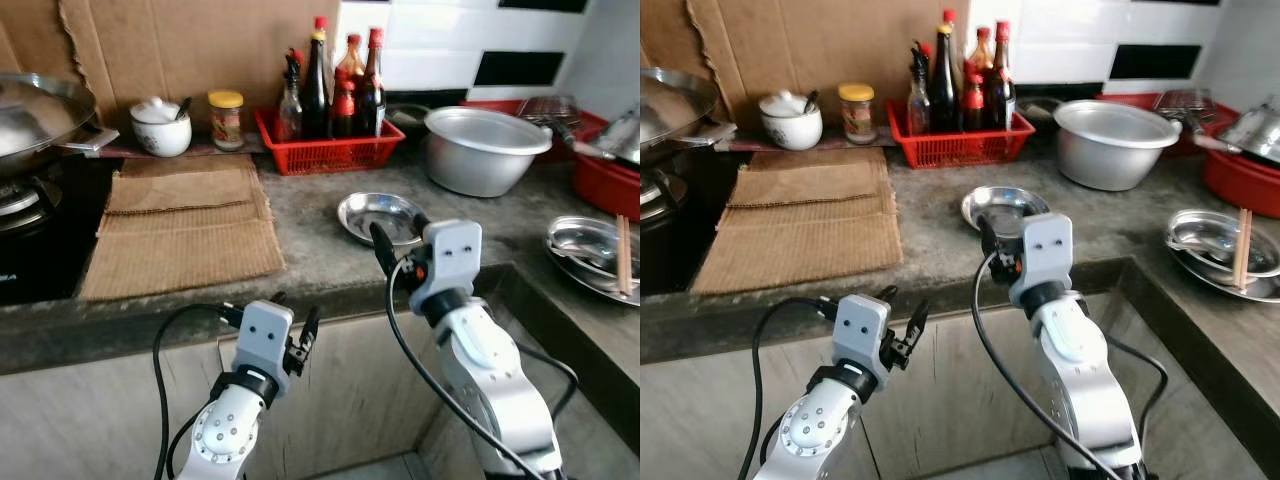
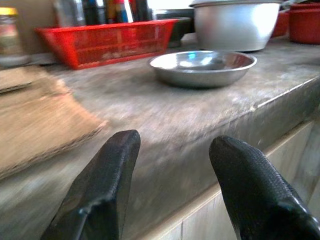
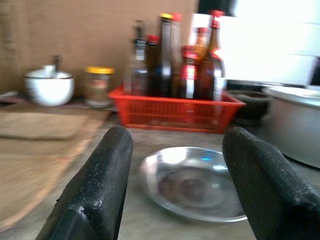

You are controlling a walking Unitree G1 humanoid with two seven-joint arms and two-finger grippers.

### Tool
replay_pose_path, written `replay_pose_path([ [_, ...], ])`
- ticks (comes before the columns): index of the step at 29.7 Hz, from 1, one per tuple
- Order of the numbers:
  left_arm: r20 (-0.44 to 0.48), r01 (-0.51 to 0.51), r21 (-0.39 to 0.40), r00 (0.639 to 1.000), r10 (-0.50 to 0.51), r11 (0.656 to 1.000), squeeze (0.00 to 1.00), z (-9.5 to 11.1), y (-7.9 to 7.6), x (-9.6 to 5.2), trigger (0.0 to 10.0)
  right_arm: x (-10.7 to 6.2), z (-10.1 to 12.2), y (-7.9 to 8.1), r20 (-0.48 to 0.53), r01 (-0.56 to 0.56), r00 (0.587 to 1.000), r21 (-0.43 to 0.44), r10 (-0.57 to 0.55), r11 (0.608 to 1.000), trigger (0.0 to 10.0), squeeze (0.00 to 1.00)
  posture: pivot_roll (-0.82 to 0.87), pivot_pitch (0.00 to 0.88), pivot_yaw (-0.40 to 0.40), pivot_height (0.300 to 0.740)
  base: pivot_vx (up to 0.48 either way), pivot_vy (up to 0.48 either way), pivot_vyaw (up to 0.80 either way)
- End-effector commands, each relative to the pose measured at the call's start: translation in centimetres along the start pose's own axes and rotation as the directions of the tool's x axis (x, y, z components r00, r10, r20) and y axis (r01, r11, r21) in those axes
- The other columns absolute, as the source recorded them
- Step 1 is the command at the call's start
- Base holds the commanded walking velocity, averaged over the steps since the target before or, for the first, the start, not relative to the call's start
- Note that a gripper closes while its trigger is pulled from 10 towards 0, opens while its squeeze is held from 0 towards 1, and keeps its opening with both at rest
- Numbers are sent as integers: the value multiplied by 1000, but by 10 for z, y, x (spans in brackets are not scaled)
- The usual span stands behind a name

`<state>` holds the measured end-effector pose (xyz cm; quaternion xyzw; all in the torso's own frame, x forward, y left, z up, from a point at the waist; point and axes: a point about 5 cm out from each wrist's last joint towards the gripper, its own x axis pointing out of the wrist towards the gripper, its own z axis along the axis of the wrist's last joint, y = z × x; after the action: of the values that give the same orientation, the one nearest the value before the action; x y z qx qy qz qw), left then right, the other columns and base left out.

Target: Kitchen organization

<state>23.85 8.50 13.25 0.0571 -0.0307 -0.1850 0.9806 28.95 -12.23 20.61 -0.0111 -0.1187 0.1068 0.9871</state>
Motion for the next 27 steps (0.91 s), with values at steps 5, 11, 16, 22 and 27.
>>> replay_pose_path([
  [5,14,30,0,999,-30,1000,0,4,-8,2,10000,10,-1,-18,-44,59,997,-17,-59,998,10000,0,-2,0,-67,740,331,0,0],
  [11,4,29,-10,1000,-29,1000,0,3,-8,2,10000,19,-7,-32,-127,84,988,-31,-88,996,10000,1000,2,0,-71,740,0,0,0],
  [16,3,32,-12,999,-32,999,0,3,-9,2,10000,34,-13,-56,-271,214,939,-18,-211,977,10000,0,5,0,-73,740,0,0,0],
  [22,-3,30,-12,1000,-30,999,0,2,-9,0,10000,49,-6,-77,-328,288,904,-8,-275,957,10000,0,7,0,-77,740,0,0,0],
  [27,-4,28,-10,1000,-28,1000,0,2,-8,0,10000,52,-13,-74,-433,256,870,-8,-234,967,10000,1000,10,0,-75,740,0,0,0],
])
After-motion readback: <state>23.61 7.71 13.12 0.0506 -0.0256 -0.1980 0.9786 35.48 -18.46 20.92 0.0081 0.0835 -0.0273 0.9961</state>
